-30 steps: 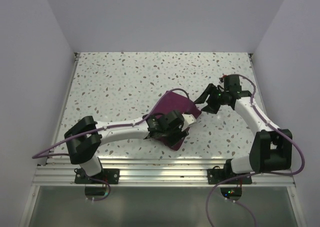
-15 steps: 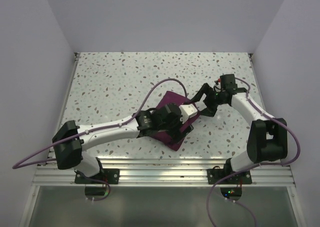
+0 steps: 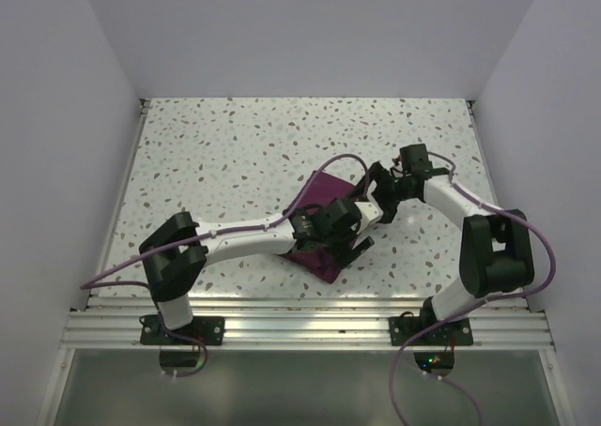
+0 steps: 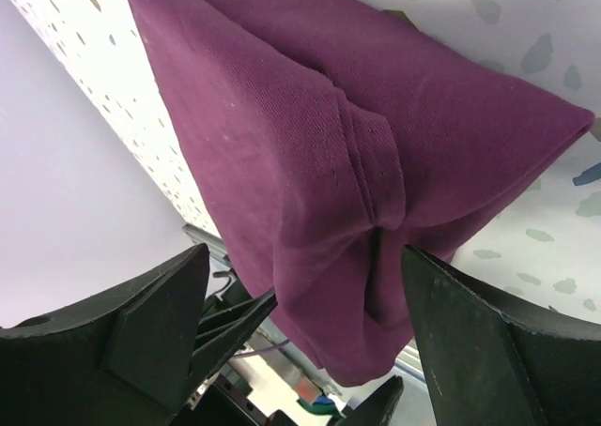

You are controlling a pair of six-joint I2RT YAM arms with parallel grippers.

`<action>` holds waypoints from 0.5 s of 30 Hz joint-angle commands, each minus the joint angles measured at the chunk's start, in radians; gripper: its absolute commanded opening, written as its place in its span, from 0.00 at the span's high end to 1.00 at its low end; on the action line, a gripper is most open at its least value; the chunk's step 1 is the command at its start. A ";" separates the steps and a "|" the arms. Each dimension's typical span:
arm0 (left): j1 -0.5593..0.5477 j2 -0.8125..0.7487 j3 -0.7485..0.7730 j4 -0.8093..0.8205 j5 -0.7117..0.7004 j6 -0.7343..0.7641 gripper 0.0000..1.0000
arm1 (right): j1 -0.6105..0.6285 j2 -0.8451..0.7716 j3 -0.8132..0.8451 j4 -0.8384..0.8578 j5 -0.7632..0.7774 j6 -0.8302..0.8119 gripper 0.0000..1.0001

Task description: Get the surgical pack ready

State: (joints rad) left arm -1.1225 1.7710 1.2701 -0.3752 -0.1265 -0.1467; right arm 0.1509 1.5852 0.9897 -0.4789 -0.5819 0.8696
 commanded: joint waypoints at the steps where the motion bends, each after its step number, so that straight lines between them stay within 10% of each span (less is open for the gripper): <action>1: -0.003 0.007 0.015 0.024 -0.035 0.004 0.02 | 0.012 0.010 -0.025 0.066 0.017 0.032 0.15; 15: -0.003 -0.008 -0.044 0.015 -0.007 0.038 0.24 | 0.013 0.067 -0.011 0.160 0.048 0.039 0.21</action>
State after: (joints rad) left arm -1.1221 1.7782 1.2404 -0.3752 -0.1406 -0.1345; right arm 0.1616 1.6375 0.9573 -0.3874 -0.5602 0.8951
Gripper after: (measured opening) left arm 0.766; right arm 0.792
